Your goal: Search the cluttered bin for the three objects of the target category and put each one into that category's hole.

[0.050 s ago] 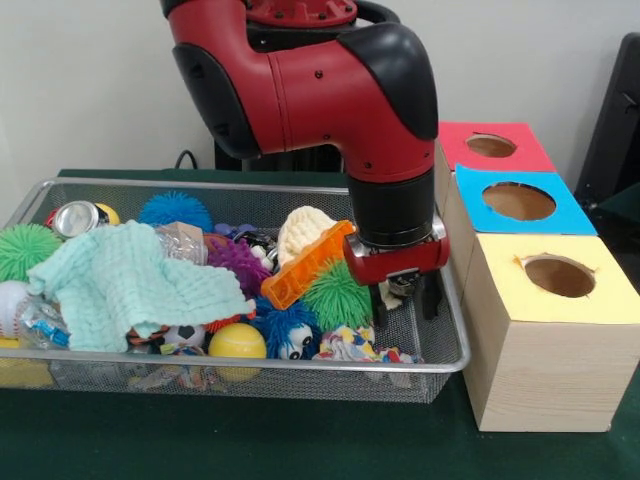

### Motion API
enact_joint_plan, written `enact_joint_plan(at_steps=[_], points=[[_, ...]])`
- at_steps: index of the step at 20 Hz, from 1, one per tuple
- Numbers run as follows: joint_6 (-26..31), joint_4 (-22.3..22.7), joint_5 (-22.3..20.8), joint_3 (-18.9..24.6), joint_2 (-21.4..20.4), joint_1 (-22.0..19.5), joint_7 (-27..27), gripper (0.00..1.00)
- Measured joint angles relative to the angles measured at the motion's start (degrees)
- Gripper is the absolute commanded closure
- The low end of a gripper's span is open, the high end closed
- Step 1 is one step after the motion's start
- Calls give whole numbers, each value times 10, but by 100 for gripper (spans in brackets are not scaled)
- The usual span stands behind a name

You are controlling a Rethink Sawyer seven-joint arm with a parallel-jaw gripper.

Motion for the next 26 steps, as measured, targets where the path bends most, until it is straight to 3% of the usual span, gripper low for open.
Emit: enact_joint_plan(at_steps=[12, 26], points=[[12, -1, -15, -43, -9, 33, 0, 0], [-74, -17, -17, -82, -31, 55, 0, 0]])
